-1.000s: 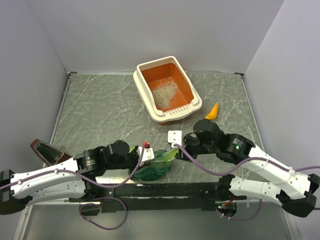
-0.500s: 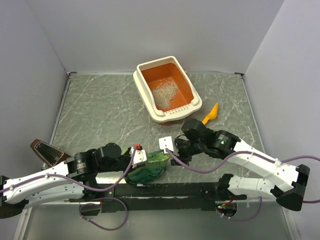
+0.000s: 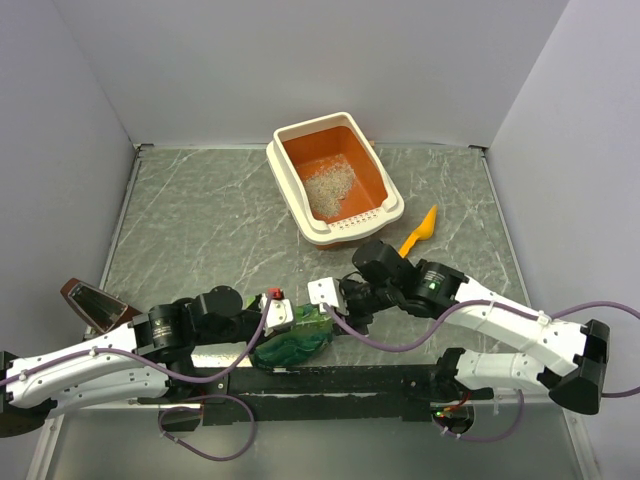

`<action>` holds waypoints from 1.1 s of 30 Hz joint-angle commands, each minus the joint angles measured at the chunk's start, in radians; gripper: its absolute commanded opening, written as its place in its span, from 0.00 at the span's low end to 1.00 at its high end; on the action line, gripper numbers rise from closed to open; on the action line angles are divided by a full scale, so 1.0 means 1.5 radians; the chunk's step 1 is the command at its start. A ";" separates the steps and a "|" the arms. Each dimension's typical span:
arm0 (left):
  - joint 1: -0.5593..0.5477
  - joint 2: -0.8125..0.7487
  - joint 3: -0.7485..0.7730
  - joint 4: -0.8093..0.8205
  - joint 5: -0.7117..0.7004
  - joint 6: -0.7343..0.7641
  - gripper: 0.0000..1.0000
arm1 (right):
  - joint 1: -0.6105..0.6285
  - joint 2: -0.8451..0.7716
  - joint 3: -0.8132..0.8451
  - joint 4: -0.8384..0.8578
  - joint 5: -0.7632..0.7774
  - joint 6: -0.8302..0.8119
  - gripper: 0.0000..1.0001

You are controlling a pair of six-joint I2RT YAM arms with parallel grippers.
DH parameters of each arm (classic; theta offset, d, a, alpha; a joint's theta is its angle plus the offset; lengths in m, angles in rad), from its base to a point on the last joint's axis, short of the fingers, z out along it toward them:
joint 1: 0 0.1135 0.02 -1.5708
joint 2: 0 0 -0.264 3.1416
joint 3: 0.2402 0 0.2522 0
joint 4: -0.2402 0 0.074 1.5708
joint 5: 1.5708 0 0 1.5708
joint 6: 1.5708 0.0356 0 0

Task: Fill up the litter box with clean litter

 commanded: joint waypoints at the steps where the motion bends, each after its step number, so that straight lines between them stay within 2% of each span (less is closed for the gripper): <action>1: -0.003 -0.024 0.017 0.077 -0.010 -0.013 0.01 | 0.003 0.017 -0.020 0.054 -0.020 -0.021 0.65; 7: -0.003 -0.037 0.018 0.075 -0.020 -0.012 0.01 | 0.004 0.022 -0.058 0.044 -0.019 -0.001 0.63; 11: -0.003 -0.049 0.016 0.075 -0.025 -0.012 0.01 | 0.003 0.010 -0.091 0.053 -0.008 0.020 0.54; 12: -0.003 -0.050 0.016 0.074 -0.026 -0.013 0.01 | 0.002 0.008 -0.098 0.055 -0.006 0.023 0.46; 13: -0.003 -0.050 0.017 0.075 -0.028 -0.013 0.01 | 0.002 0.008 -0.100 0.055 -0.006 0.025 0.29; 14: -0.003 -0.050 0.017 0.076 -0.029 -0.012 0.01 | 0.002 0.009 -0.100 0.055 -0.004 0.028 0.00; 19: -0.003 -0.040 0.030 0.076 -0.051 -0.004 0.01 | -0.002 0.002 -0.090 0.060 0.063 0.040 0.00; 21: -0.003 -0.032 0.052 0.072 -0.096 0.007 0.01 | -0.013 -0.016 -0.076 0.058 0.104 0.041 0.00; 27: 0.003 0.047 0.134 0.078 -0.195 0.127 0.01 | -0.069 -0.049 -0.004 0.060 0.123 0.033 0.00; 33: 0.060 0.096 0.227 0.071 -0.135 0.187 0.01 | -0.090 -0.055 0.068 0.019 0.116 0.024 0.00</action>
